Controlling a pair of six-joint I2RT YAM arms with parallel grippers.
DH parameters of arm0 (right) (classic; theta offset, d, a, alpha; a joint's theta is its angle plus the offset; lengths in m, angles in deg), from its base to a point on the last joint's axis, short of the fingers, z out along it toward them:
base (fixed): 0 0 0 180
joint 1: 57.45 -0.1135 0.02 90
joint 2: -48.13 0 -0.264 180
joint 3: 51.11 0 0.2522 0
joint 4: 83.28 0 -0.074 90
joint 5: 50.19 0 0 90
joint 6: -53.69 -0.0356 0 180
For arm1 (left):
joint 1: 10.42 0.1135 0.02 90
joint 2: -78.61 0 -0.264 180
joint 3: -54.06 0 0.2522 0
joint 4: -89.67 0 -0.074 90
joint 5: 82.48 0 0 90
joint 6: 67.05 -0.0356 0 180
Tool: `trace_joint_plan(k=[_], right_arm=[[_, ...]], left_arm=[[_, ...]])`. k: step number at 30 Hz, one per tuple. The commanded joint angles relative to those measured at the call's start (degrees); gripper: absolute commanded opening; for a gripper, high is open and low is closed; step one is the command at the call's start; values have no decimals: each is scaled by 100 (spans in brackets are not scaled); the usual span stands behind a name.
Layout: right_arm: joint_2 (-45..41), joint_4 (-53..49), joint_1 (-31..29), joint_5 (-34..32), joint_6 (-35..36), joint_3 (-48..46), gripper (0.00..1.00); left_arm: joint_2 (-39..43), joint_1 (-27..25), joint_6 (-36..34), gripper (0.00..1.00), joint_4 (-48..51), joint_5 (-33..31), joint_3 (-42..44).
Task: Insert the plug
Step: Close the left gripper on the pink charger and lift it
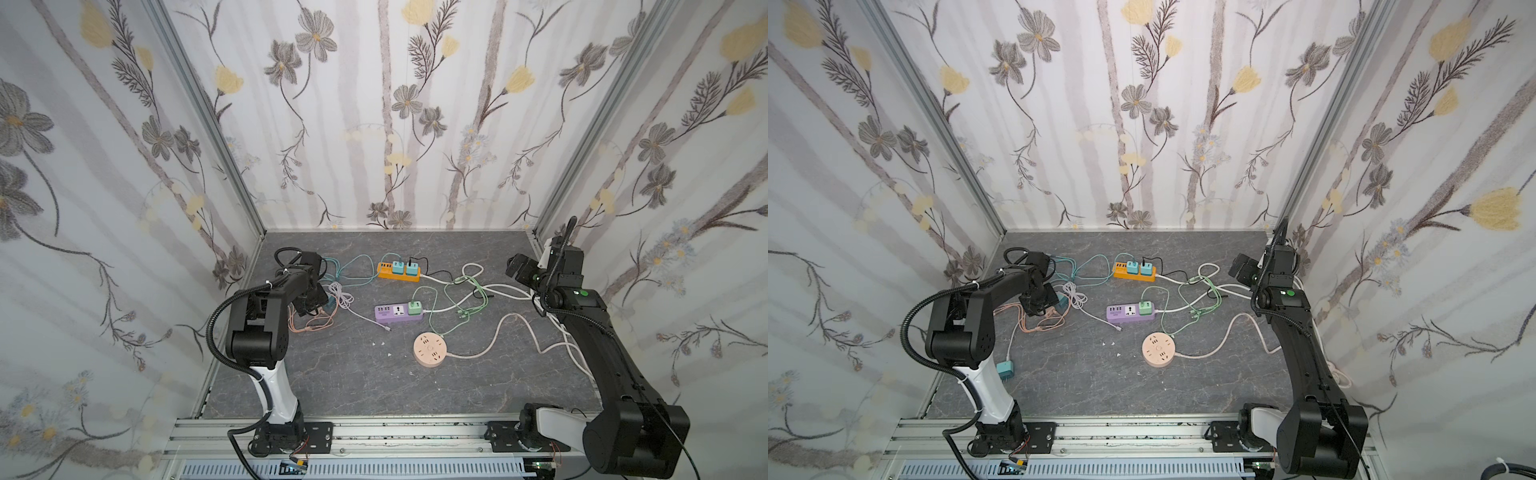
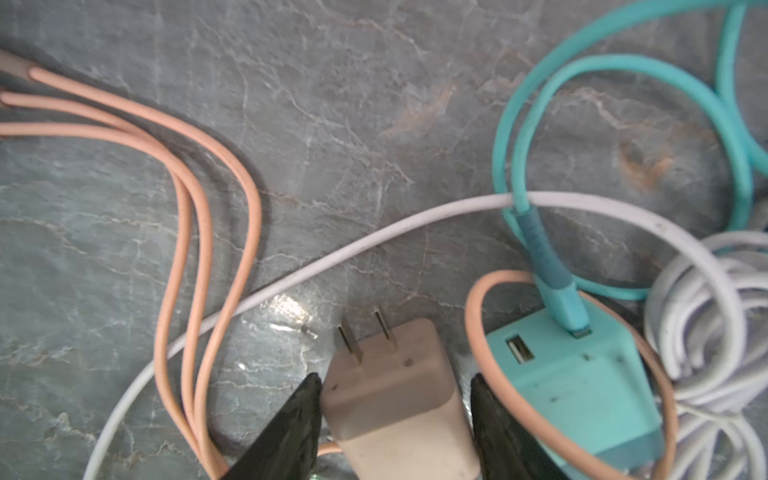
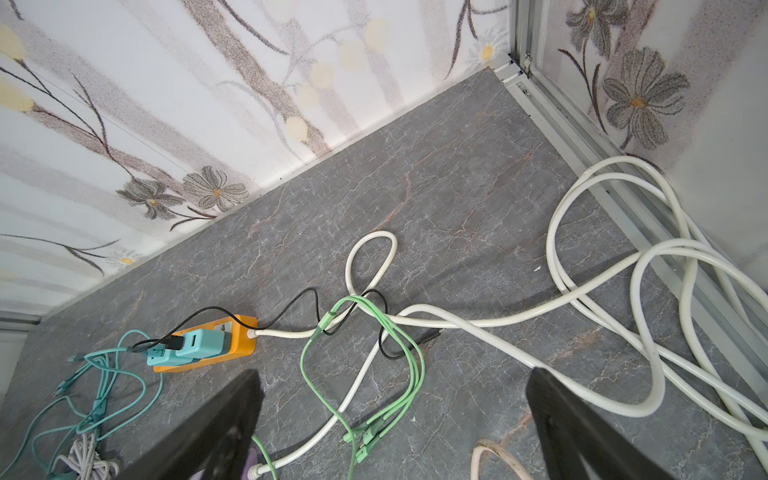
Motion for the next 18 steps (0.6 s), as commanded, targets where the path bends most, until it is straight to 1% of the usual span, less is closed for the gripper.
trace_joint_plan(k=[1, 2, 5, 8, 11, 12, 16, 18], right_arm=[[-19, 17, -4, -46, 15, 16, 99], [-15, 17, -4, -29, 13, 22, 99], [1, 15, -4, 43, 22, 28, 99], [33, 15, -29, 107, 31, 55, 99], [60, 24, -72, 99, 35, 77, 99], [69, 24, -87, 90, 34, 89, 99], [95, 78, -190, 73, 40, 142, 99], [78, 199, -294, 42, 50, 138, 99]], left_arm=[[-94, 3, 113, 58, -51, -132, -31], [-92, 3, 127, 56, -47, -170, 19], [9, 21, 144, 47, -132, -278, 239], [246, 77, 141, 34, -215, -317, 522], [632, 148, 134, 18, -222, -377, 873], [853, 156, 142, 16, -201, -449, 1020], [1895, 157, 177, 13, -123, -687, 1512], [2490, 153, 155, 9, -49, -776, 1664]])
